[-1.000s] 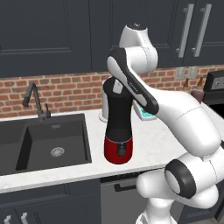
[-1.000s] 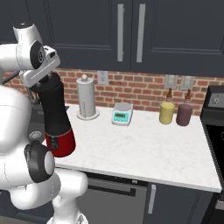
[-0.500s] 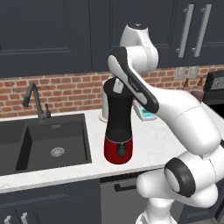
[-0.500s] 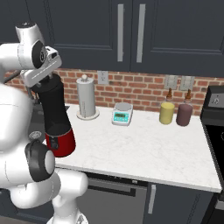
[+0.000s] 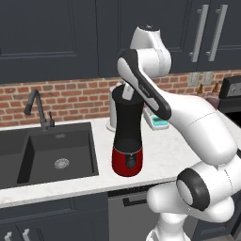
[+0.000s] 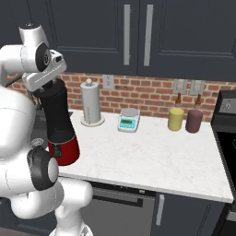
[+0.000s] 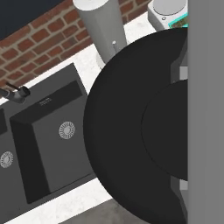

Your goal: Close the lid blender by securely placing the lid on top.

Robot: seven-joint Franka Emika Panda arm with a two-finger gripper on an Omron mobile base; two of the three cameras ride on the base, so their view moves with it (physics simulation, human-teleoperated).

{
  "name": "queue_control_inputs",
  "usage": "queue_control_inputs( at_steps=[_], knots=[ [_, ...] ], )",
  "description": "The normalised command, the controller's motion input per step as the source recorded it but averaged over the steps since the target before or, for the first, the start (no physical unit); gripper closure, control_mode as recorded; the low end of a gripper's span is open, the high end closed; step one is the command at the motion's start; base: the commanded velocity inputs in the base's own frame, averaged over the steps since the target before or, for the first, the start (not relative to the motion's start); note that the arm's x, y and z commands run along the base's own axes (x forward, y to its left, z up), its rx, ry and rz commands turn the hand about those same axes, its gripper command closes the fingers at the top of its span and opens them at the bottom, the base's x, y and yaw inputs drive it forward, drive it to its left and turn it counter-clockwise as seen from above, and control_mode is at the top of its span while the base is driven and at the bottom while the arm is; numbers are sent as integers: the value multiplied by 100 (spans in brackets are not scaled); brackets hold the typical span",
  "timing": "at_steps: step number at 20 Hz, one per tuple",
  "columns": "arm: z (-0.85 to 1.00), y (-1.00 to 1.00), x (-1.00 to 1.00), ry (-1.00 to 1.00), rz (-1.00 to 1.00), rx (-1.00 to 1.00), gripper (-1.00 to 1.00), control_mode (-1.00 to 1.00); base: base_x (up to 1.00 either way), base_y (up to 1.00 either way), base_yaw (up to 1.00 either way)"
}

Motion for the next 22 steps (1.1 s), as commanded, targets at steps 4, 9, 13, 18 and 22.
queue_control_inputs(
  at_steps=[4, 9, 13, 18, 22],
  knots=[
    [-40, -7, 2, -3, 0, 0, -100, -100, 0, 0, 0],
    [-21, -10, 0, -14, 0, 0, -100, -100, 0, 0, 0],
    [-15, -10, 1, -19, 0, 0, -100, -100, 0, 0, 0],
    [-7, -5, 0, -19, 0, 0, -100, -100, 0, 0, 0],
    [0, -1, -4, -20, 0, 0, -100, -100, 0, 0, 0]
  ],
)
